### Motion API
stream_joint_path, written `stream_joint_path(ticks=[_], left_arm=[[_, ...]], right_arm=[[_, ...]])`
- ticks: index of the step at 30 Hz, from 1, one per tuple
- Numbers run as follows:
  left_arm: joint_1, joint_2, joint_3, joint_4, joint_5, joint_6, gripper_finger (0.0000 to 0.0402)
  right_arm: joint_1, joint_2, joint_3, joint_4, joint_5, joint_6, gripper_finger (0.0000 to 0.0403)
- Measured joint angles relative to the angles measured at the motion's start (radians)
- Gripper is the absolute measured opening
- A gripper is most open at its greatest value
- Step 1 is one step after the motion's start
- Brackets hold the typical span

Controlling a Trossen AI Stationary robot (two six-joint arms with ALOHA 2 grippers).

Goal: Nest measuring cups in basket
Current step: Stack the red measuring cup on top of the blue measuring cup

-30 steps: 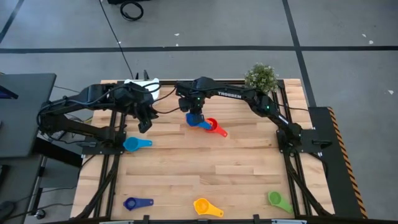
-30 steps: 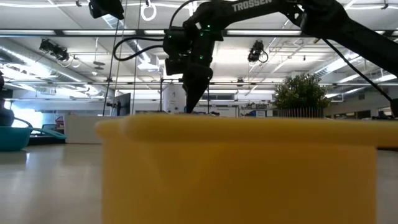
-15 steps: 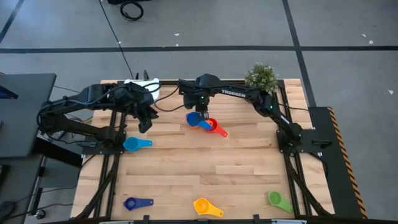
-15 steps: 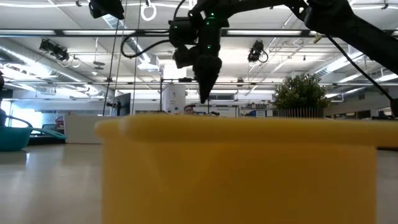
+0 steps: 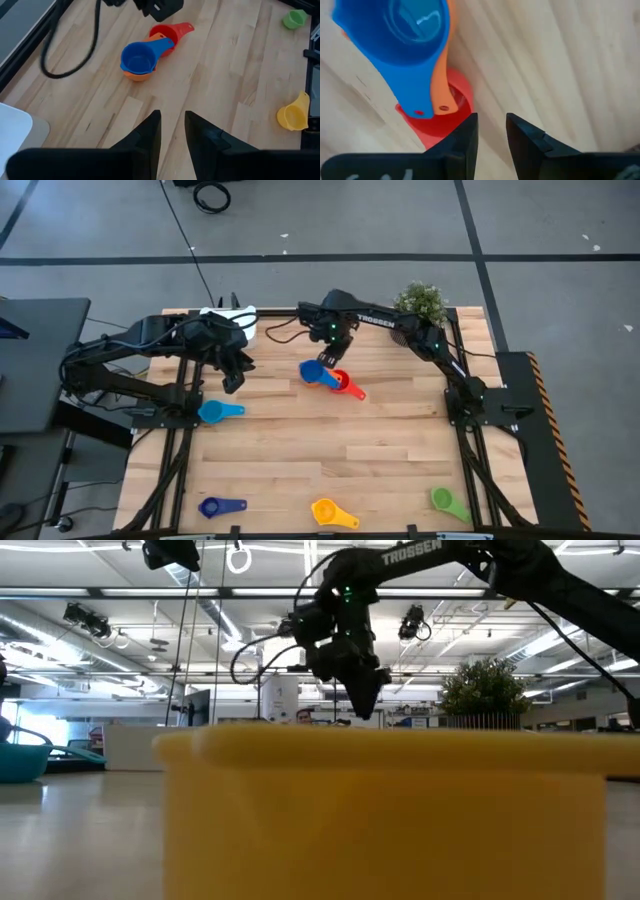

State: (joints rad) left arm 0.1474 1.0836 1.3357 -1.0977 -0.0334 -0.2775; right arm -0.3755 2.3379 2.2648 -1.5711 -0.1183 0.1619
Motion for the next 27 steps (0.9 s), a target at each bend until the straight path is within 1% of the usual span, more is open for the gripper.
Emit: stream_joint_path(ticks=[9, 12, 17, 27], left_arm=[[0.000, 0.000, 0.000, 0.000, 0.000, 0.000, 0.0094], [0.000, 0.000, 0.000, 0.000, 0.000, 0.000, 0.0094], [0.000, 0.000, 0.000, 0.001, 0.000, 0.001, 0.0094], [0.000, 0.000, 0.000, 0.001, 0.000, 0.000, 0.0094]], right_arm=[[0.014, 0.001, -0.131, 0.005, -0.008, -0.006, 0.0106], [0.021, 0.001, -0.165, 0.031, -0.009, -0.008, 0.0106], [0.023, 0.001, -0.175, 0.057, -0.036, -0.032, 0.0106], [0.022, 0.001, -0.175, 0.112, -0.028, -0.034, 0.0106]])
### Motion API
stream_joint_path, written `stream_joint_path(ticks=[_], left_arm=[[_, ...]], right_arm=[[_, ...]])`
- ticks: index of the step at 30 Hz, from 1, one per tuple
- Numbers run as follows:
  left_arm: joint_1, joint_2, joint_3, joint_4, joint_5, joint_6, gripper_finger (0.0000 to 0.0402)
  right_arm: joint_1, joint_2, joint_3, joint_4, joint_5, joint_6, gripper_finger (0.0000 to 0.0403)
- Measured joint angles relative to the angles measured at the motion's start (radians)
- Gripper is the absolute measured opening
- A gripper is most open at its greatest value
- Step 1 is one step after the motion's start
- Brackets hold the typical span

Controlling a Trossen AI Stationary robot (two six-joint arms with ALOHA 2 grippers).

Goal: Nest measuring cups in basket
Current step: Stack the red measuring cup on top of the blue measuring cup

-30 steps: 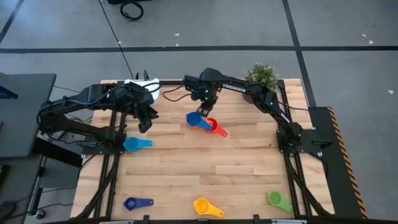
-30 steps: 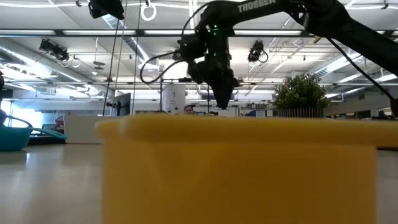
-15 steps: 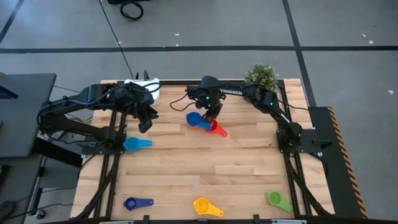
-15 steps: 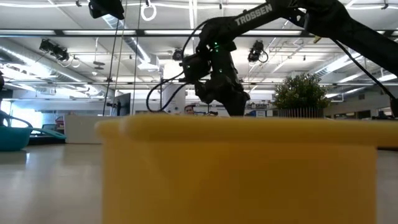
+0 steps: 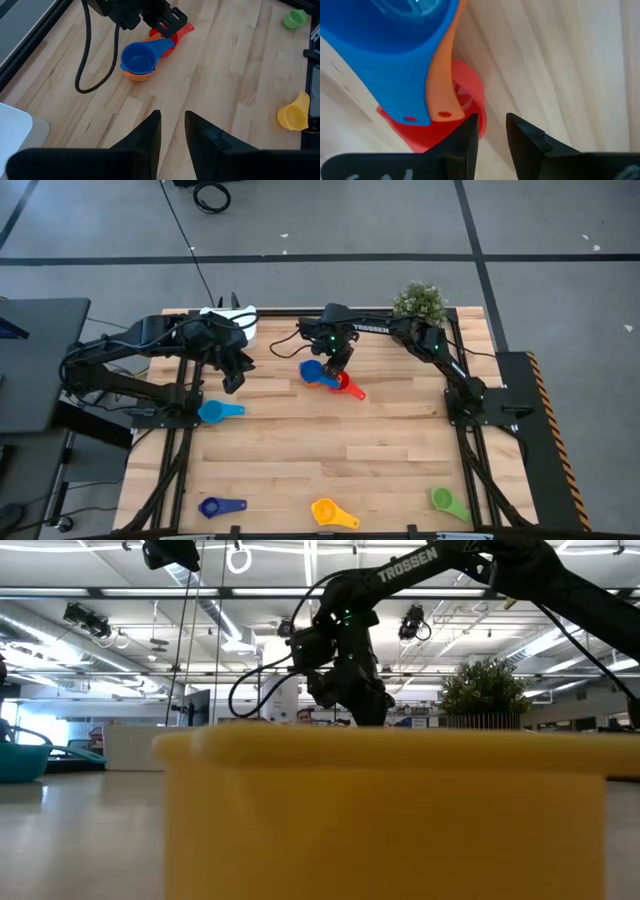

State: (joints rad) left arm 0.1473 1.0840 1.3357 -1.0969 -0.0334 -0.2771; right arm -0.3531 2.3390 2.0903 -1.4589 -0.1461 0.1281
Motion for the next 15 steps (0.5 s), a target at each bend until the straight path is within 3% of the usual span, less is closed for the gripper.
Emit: stream_joint_path(ticks=[15], left_arm=[[0.000, 0.000, 0.000, 0.000, 0.000, 0.000, 0.0094]], right_arm=[[0.010, 0.000, -0.162, 0.050, 0.001, -0.057, 0.0105]])
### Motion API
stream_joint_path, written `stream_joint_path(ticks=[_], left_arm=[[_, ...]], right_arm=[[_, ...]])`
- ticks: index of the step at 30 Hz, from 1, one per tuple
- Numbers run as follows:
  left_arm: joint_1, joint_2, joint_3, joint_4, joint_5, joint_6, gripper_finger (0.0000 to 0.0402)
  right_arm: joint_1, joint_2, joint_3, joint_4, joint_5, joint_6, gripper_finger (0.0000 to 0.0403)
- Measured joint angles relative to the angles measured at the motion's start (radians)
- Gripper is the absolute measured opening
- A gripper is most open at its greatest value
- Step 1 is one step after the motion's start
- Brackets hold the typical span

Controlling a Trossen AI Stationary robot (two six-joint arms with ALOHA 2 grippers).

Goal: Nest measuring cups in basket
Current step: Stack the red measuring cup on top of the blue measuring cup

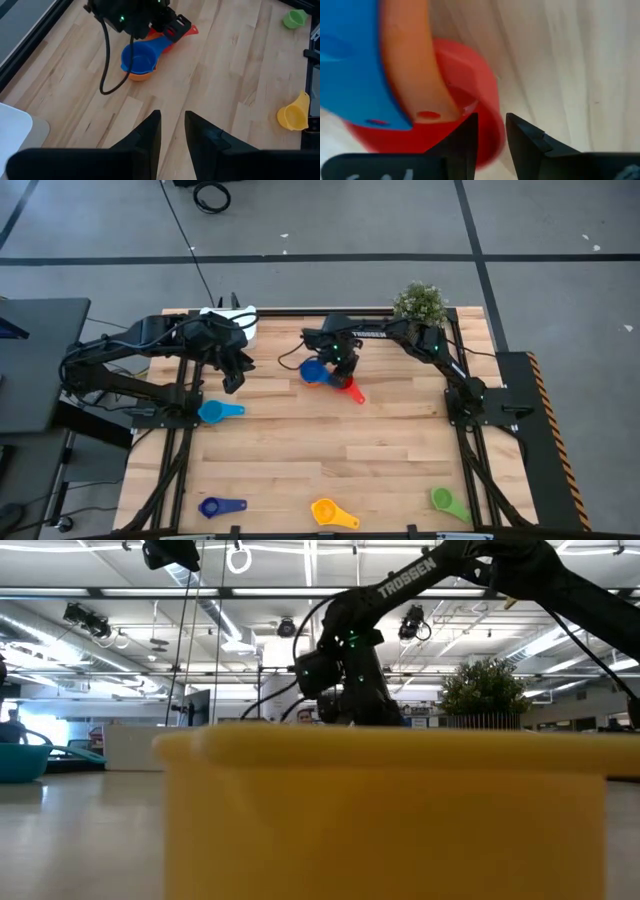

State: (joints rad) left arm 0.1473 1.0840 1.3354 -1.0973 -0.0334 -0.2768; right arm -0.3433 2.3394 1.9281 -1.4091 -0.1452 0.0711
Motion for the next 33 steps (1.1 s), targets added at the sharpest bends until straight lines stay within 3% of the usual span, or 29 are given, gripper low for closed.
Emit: stream_joint_path(ticks=[3, 8, 23, 33], left_arm=[[0.000, 0.000, 0.000, 0.000, 0.000, 0.000, 0.0094], [0.000, 0.000, 0.000, 0.000, 0.000, 0.001, 0.0094], [0.000, 0.000, 0.000, 0.000, 0.000, 0.000, 0.0094], [0.000, 0.000, 0.000, 0.000, 0.000, 0.000, 0.0094]], right_arm=[[0.000, 0.000, -0.017, 0.021, 0.002, -0.032, 0.0086], [0.000, 0.000, -0.017, 0.020, 0.004, -0.068, 0.0013], [-0.011, -0.013, 0.096, -0.115, 0.103, -0.124, 0.0008], [-0.037, -0.014, 0.093, -0.113, 0.102, -0.128, 0.0008]])
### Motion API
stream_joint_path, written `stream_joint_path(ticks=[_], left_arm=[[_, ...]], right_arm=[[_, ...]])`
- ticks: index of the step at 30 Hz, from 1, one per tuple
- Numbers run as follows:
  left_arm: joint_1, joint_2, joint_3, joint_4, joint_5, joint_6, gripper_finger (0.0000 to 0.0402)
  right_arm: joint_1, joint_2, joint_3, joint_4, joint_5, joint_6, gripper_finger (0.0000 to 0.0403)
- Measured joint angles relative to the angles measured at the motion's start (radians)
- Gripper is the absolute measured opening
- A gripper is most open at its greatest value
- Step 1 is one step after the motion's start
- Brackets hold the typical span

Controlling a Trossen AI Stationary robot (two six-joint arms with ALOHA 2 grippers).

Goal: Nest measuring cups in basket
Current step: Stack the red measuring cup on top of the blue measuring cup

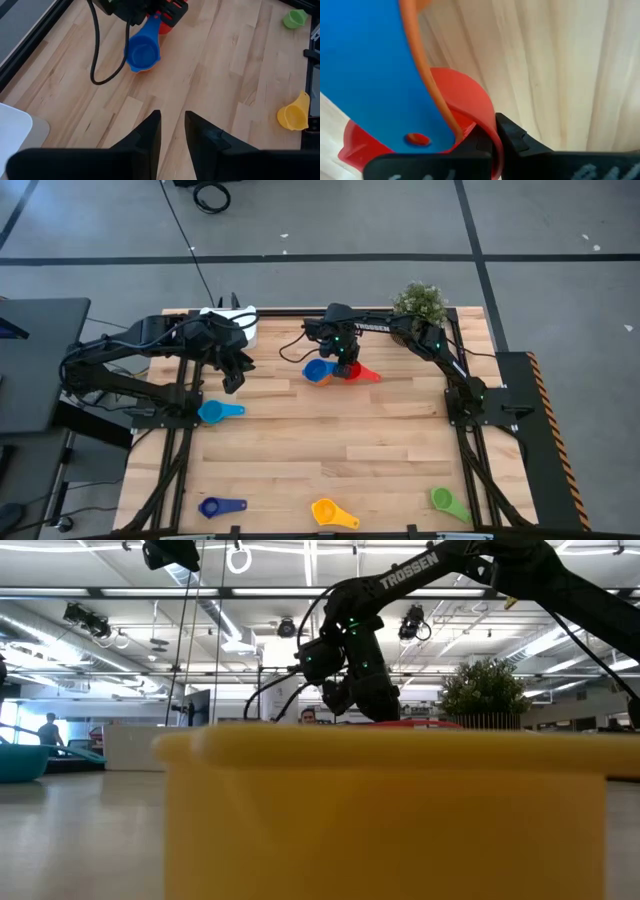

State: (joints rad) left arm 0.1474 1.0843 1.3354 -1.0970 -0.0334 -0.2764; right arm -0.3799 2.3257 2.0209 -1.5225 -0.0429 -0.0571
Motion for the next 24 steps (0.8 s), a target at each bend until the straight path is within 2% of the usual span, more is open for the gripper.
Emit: stream_joint_path(ticks=[20, 24], left_arm=[[0.000, 0.000, 0.000, 0.000, -0.024, 0.002, 0.0094], [0.000, 0.000, 0.000, 0.001, -0.026, 0.002, 0.0094]], right_arm=[[-0.076, 0.000, -0.171, -0.048, -0.003, -0.030, 0.0008], [-0.087, 0.000, -0.186, -0.049, -0.034, -0.044, 0.0008]])
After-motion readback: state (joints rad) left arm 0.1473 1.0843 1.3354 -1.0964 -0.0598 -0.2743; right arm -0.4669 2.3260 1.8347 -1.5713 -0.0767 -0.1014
